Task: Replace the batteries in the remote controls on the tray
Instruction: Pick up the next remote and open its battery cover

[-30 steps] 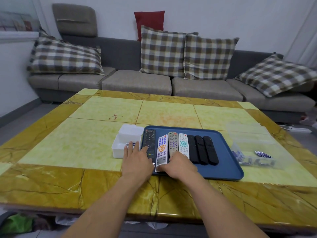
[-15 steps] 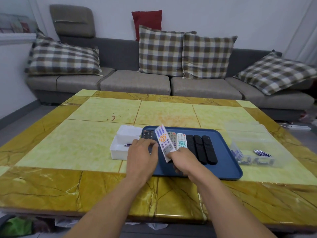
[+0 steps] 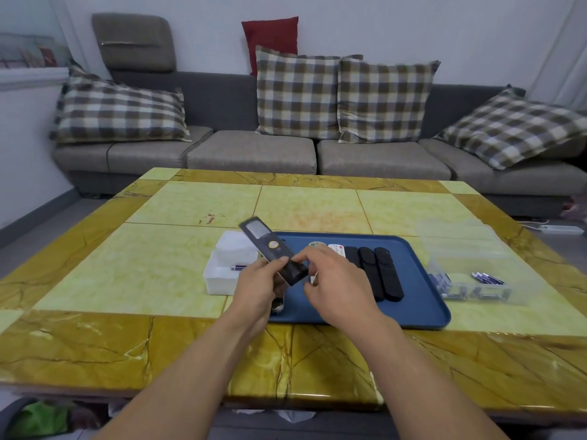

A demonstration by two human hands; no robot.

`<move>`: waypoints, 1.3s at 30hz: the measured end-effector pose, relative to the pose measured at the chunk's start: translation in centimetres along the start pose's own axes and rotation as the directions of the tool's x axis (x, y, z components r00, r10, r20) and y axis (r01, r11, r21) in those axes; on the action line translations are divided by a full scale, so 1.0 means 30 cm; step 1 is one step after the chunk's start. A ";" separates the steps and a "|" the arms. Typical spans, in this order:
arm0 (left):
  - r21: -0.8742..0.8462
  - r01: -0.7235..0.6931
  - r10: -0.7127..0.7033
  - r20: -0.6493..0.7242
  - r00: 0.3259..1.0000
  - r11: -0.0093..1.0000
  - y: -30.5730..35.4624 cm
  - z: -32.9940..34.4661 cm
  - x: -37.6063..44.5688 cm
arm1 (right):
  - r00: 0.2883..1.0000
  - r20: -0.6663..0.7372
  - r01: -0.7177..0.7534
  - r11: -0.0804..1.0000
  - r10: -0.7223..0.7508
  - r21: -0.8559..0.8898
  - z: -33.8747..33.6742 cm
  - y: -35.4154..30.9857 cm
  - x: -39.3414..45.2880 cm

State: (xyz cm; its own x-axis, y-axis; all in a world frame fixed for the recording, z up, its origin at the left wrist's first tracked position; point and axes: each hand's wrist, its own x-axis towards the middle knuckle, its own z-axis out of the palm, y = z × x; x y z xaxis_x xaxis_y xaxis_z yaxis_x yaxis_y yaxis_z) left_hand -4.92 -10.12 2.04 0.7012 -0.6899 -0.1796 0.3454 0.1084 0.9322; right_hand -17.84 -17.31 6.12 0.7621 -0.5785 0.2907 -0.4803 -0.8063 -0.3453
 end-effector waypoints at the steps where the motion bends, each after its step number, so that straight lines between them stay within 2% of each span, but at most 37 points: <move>1: -0.008 -0.025 0.025 -0.013 1.000 1.000 0.001 -0.009 0.006 | 0.998 0.038 -0.050 0.997 0.047 0.064 0.010 0.011 -0.004; 3: 0.001 -0.080 0.080 -0.024 0.997 0.997 -0.002 -0.024 0.012 | 0.983 0.106 -0.175 0.951 0.153 0.255 0.033 0.024 -0.007; 4: 0.001 -0.099 0.099 -0.027 0.995 0.995 -0.002 -0.024 0.010 | 0.963 0.151 -0.263 0.887 0.221 0.380 0.042 0.024 -0.005; 7: -0.027 -0.117 0.117 0.005 0.993 0.993 -0.007 -0.019 0.007 | 0.881 0.301 -0.469 0.584 0.366 0.662 0.063 0.015 0.004; 9: -0.048 -0.107 0.109 0.048 0.993 0.993 -0.006 -0.008 0.003 | 0.855 0.348 -0.493 0.398 0.384 0.773 0.068 0.015 0.012; 11: -0.059 -0.106 0.110 0.075 0.991 0.993 -0.008 0.000 0.005 | 0.853 0.343 -0.469 0.286 0.394 0.836 0.073 0.018 0.015; 13: -0.064 -0.105 0.111 0.094 0.989 0.992 -0.004 0.003 0.000 | 0.850 0.332 -0.441 0.207 0.408 0.874 0.075 0.018 0.017; 15: -0.057 -0.109 0.114 0.101 0.988 0.992 -0.003 0.005 -0.003 | 0.848 0.319 -0.425 0.182 0.424 0.887 0.074 0.021 0.022; 18: -0.045 -0.128 0.132 0.091 0.987 0.991 -0.001 0.004 -0.007 | 0.857 0.314 -0.417 0.190 0.409 0.889 0.067 0.027 0.027; 22: -0.037 -0.176 0.178 0.075 0.981 0.984 0.004 -0.004 -0.011 | 0.875 0.295 -0.410 0.261 0.385 0.874 0.060 0.024 0.027; 28: 0.042 -0.258 0.257 0.044 0.966 0.965 -0.003 0.012 -0.029 | 0.849 0.220 -0.423 0.370 0.480 0.827 0.051 0.041 0.019; 32: 0.028 -0.252 0.254 -0.099 0.962 0.967 0.005 0.001 -0.008 | 0.841 0.241 -0.442 0.358 0.484 0.823 0.029 0.069 0.024; 33: 0.004 -0.239 0.237 -0.131 0.963 0.971 0.012 -0.008 -0.002 | 0.846 0.248 -0.453 0.391 0.471 0.801 0.023 0.082 0.022; 35: -0.060 -0.188 0.176 -0.156 0.972 0.980 0.025 -0.027 0.006 | 0.853 0.261 -0.491 0.525 0.452 0.696 0.011 0.121 0.014; 37: -0.095 -0.125 0.109 -0.155 0.982 0.988 0.031 -0.044 0.011 | 0.845 0.299 -0.534 0.662 0.444 0.525 0.008 0.165 0.004; 39: -0.121 -0.081 0.065 -0.134 0.989 0.989 0.029 -0.053 0.017 | 0.814 0.357 -0.572 0.737 0.458 0.360 0.016 0.203 -0.002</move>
State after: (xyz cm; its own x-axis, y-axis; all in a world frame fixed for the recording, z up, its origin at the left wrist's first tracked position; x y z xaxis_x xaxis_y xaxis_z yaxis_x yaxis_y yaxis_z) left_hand -3.27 -9.24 2.27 0.7992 -0.5796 -0.1591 0.3601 0.2498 0.8989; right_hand -20.59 -22.11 3.56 0.5558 -0.7959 -0.2399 -0.6335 -0.2186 -0.7422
